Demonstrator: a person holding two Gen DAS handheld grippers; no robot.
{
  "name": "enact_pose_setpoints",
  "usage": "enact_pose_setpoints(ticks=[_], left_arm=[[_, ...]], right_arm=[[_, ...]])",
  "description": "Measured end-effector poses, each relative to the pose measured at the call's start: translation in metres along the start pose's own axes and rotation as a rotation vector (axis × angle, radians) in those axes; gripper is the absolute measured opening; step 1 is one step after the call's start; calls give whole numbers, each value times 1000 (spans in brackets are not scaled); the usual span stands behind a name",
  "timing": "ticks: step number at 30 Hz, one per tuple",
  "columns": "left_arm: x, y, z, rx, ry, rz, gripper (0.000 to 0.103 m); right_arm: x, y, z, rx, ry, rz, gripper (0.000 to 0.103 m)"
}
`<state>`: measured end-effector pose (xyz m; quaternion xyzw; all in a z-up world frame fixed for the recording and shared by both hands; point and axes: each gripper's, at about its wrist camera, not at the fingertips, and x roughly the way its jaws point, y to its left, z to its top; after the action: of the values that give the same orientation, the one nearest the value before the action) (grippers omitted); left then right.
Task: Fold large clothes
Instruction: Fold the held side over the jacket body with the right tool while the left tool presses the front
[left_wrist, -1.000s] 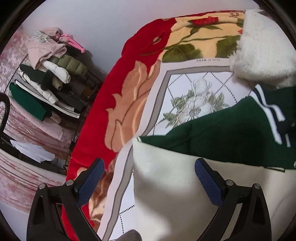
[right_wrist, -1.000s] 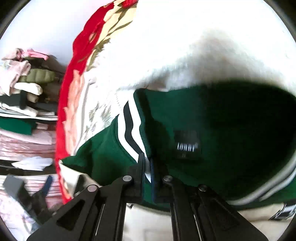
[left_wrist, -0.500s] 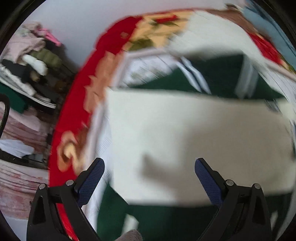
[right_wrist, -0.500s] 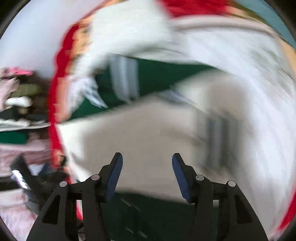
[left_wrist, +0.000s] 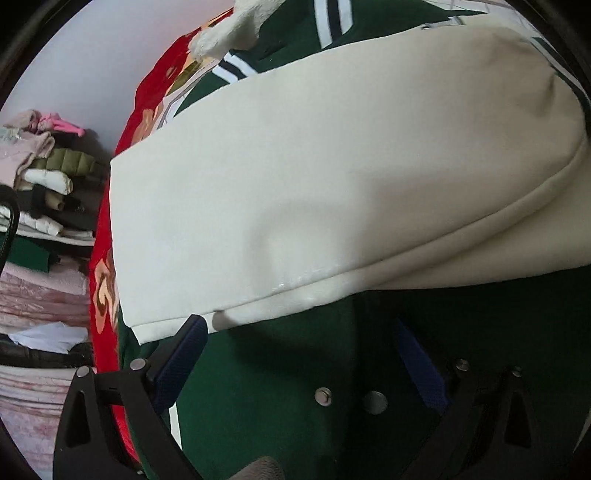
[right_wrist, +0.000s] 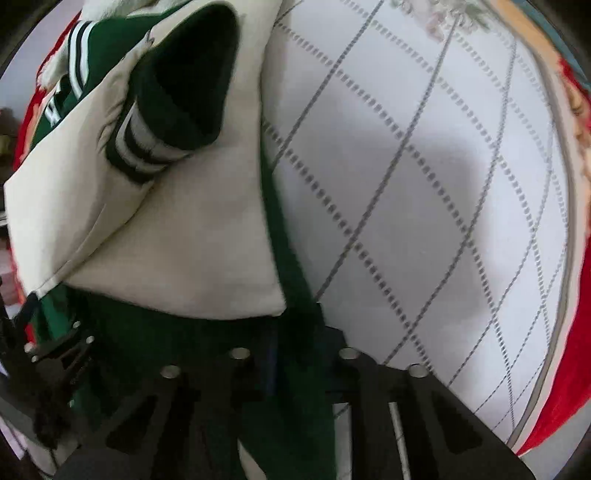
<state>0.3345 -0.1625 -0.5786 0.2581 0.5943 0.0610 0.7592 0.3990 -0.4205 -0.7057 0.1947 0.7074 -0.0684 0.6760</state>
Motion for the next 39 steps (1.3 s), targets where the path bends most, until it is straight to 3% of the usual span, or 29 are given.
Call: enact_pose_setpoints(ticks=[3, 6, 9, 11, 13, 15, 17, 20, 22, 23, 27, 31, 32, 33, 35, 37, 39], left_arm=[[2, -1, 1, -2, -1, -1, 103], [-4, -4, -4, 17, -14, 32, 103], [-6, -3, -4, 10, -2, 47, 103], [-6, -2, -4, -2, 6, 47, 103], [-6, -2, -4, -13, 8, 51, 103], [-5, -3, -5, -23, 5, 55, 103], [-5, -3, -6, -30, -4, 57, 103], [-12, 2, -7, -32, 7, 48, 103], [-27, 9, -11, -46, -3, 16, 103], [-38, 14, -16, -50, -14, 0, 103], [-70, 26, -50, -27, -36, -33, 103], [-68, 18, -97, 12, 22, -55, 103], [-62, 10, -106, 31, 37, -43, 103], [-53, 4, -115, 53, 52, -23, 103], [-31, -6, -133, 69, 89, -16, 103], [-29, 0, -134, 24, 83, -41, 103], [-33, 3, -128, 19, 97, -42, 103]], right_arm=[[-13, -40, -8, 192, -70, 71, 9], [6, -75, -10, 389, -9, 183, 9], [2, -69, 5, 298, 63, 171, 14], [-13, -60, 10, 178, 63, 167, 20], [-18, -50, 15, 74, 57, 109, 29], [-5, -43, 21, -20, 85, 96, 29], [2, -46, 24, -58, 60, 69, 17], [-5, -58, 27, 33, 68, 108, 17], [-20, -53, 16, 28, 114, 83, 26], [-27, -53, 3, 30, 148, 119, 28], [-44, -69, -56, 92, 227, 205, 59], [-21, -101, -138, 202, 349, 297, 56], [-13, -105, -155, 225, 360, 307, 44], [-9, -109, -158, 242, 345, 296, 8], [-15, -126, -177, 271, 283, 206, 8], [-13, -133, -175, 338, 295, 211, 8], [-31, -136, -161, 229, 302, 152, 12]])
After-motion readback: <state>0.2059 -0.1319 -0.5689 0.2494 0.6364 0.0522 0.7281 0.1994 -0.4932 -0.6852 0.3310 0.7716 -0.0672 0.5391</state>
